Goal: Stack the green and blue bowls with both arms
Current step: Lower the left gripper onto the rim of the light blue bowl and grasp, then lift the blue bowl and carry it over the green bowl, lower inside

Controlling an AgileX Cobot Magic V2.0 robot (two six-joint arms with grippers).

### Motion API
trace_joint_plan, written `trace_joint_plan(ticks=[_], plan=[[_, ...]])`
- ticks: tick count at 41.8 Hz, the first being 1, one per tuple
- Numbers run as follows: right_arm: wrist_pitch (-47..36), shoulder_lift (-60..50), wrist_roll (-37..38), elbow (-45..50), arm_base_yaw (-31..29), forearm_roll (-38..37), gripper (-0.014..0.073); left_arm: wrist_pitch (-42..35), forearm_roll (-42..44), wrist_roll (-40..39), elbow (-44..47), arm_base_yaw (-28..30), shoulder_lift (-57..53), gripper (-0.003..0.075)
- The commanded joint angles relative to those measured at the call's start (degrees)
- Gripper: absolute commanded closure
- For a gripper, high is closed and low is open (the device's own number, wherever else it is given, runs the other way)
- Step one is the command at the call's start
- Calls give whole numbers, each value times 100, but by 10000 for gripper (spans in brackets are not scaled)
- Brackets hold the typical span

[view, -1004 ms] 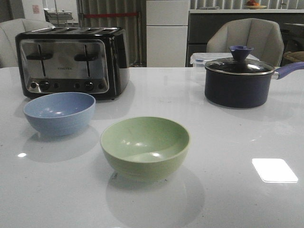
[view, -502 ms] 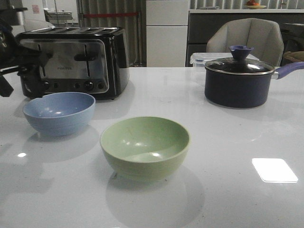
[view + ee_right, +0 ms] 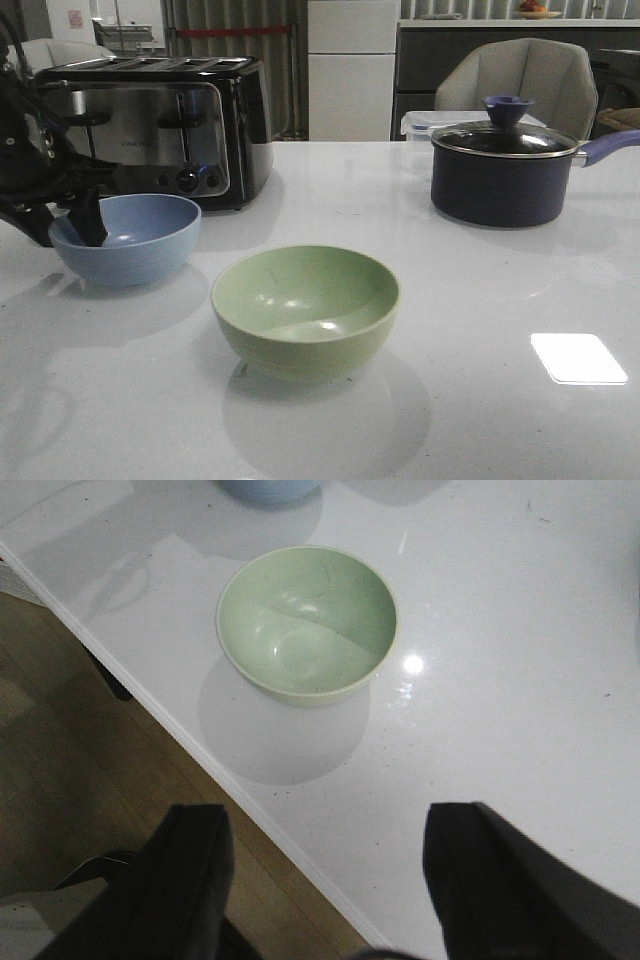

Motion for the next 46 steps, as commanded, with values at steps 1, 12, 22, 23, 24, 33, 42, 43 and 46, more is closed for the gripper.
trace_joint_plan(ticks=[1,12,22,23,24,33,42,43,46], plan=[[-367,-27,-73,-168,1,-3,72,-251,-78,5,-208,-37,-308,507],[-367,-27,-73,-168,1,-3,72,142,-78,5,-414,-37,-340,628],[-367,-27,-73,-168,1,-3,72,1050,-78,5,-986,-37,-364,627],[-367,-27,-73,-168,1,-3,72,1117,-78,5,-1032,-37,-394,627],[-367,-27,-73,-168,1,-3,72,1142,-87,5,-1062,-37,-429,627],[-367,-27,-73,-168,1,-3,72,1335,-145,147,-1073,-263,-1142,627],[-373,-27,-73,-168,1,-3,72,1865,-319,444,-1073,-920,-1864,627],[-373,-27,-73,-168,1,-3,72,1892,-319,457,-1073,-1010,-1912,627],[-373,-27,-73,-168,1,-3,72,1901,-319,456,-1073,-1310,-2027,627]])
